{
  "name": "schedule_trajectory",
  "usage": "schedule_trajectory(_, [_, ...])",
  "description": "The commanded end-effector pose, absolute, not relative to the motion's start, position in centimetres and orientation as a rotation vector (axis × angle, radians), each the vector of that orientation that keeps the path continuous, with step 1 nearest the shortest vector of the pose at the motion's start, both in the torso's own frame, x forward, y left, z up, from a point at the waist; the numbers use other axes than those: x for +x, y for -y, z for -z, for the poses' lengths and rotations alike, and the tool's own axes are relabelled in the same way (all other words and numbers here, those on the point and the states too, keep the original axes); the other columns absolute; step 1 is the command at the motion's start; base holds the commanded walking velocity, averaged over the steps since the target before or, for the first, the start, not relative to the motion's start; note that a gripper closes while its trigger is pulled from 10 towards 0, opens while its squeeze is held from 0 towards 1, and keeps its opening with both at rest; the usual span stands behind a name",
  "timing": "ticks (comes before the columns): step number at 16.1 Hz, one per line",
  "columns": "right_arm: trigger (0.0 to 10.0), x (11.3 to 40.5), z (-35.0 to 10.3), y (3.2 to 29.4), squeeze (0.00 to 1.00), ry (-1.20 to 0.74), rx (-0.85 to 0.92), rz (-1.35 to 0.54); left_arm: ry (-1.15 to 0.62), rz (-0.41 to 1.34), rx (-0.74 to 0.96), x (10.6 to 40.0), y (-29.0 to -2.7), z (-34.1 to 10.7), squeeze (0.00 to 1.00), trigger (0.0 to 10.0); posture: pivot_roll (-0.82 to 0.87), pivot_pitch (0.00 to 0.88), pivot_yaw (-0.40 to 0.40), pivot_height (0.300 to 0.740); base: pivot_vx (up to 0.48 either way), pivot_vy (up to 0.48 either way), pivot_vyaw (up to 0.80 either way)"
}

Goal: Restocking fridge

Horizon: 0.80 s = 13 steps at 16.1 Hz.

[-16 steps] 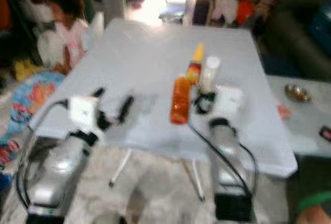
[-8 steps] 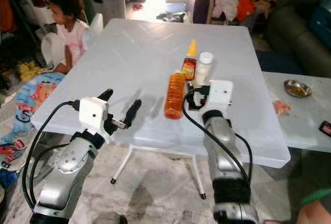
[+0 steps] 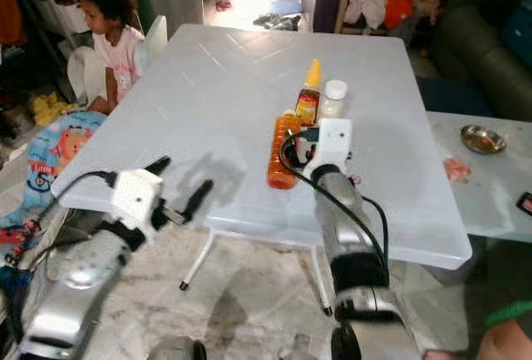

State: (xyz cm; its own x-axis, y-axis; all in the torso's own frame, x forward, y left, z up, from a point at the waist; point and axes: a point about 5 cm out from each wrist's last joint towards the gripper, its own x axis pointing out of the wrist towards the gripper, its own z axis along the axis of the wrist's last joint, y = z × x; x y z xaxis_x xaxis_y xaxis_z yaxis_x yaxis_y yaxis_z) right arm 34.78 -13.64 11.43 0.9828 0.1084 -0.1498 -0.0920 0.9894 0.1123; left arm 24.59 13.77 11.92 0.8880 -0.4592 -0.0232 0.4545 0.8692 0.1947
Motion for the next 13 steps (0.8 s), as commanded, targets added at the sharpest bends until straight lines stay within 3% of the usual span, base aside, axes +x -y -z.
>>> schedule_trajectory(1, [10.0,35.4,-12.0,13.2,0.00,-0.160,0.123,-0.120,0.029,0.479,0.211,24.6,-14.2,-12.3,0.00,10.0,0.07,0.014,-0.003,0.740,0.000,0.000,0.00])
schedule_trajectory(9, [10.0,37.1,-12.2,11.7,0.00,-0.267,0.172,-0.137,-0.004,0.564,0.251,24.0,-13.8,-11.9,0.00,10.0,0.09,0.026,0.000,0.740,0.000,0.000,0.00])
schedule_trajectory(10, [10.0,36.9,-11.8,11.8,1.00,-0.293,0.185,-0.110,-0.009,0.571,0.253,23.9,-13.9,-11.8,0.00,10.0,0.09,0.027,0.002,0.740,0.000,0.000,0.00])
schedule_trajectory(13, [10.0,36.7,-11.4,12.0,1.00,-0.309,0.181,-0.087,-0.018,0.593,0.254,23.8,-13.7,-11.7,0.00,10.0,0.09,0.030,0.008,0.740,0.000,0.000,0.00])
